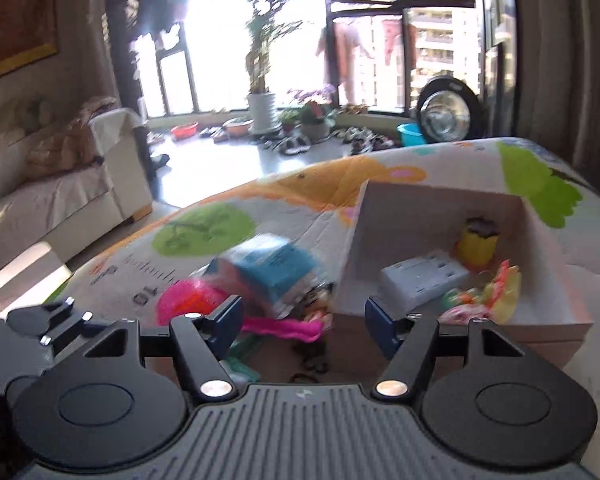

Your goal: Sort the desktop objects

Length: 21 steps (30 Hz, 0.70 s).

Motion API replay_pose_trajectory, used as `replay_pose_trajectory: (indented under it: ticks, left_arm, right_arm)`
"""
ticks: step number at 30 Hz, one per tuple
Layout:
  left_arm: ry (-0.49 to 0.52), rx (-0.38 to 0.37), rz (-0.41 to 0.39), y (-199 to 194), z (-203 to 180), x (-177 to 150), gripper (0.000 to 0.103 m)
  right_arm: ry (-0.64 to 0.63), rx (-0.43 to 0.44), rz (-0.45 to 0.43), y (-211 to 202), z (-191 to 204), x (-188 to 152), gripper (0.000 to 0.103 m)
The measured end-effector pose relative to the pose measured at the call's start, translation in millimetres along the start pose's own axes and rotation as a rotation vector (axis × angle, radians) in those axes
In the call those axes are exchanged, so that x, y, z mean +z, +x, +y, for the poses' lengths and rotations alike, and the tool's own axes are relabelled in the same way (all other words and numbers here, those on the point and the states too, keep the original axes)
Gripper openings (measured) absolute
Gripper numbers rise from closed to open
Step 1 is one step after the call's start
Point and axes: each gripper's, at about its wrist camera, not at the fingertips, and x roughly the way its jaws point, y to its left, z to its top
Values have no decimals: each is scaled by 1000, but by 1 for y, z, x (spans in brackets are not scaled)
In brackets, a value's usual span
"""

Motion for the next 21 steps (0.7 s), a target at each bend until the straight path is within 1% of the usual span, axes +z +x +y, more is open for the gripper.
replay_pose_trajectory:
  ticks: [1,2,3,4,5,7,9,10,12,13,14,16,17,18,20,21]
  left_arm:
    - [-1,-2,-2,-1,0,0,103]
    - [-4,-5,-6,-1,1,0,103]
    - [-9,-10,-8,0,1,1,103]
    - [-15,-16,-11,1,1,2,103]
    - [-19,-24,-11,2,1,3,103]
    - [-17,-31,-12,5,-2,6,103]
    - [-6,-42,-14,7,-7,8,103]
    - [1,-48,-14,8,-8,8,103]
    - [14,-58,-11,9,-11,8,103]
    - [20,-59,-8,10,-12,8,103]
    - [22,-58,-4,11,-13,8,103]
    - [20,-56,3,13,-12,8,103]
    - [17,-52,4,14,-12,8,103]
    - [12,-46,5,14,-11,8,103]
    - [3,-36,4,14,-9,8,103]
    - [-1,-31,3,14,-8,8,103]
  right_arm:
    - [32,-76,-37,-7,-18,7,73]
    - [64,-156,-63,-10,-37,12,85]
    - [93,-214,-78,-11,-55,16,88]
    - [125,-259,-77,-9,-77,19,89]
    - [160,-286,-58,-4,-98,20,89]
    - [265,-296,-10,9,-140,18,89]
    - [398,-228,31,19,-170,9,89]
    - [467,-169,45,23,-180,3,89]
    - [520,-74,44,26,-181,-5,90]
    - [509,-75,33,25,-175,-7,92]
    - [471,-81,34,25,-161,-10,93]
    - [417,-35,49,24,-147,-11,95]
    - [391,-8,56,21,-140,-11,93]
    - [360,-7,50,16,-132,-11,92]
    - [229,-46,7,-2,-105,-6,92]
    - [168,-55,0,-8,-92,-4,92]
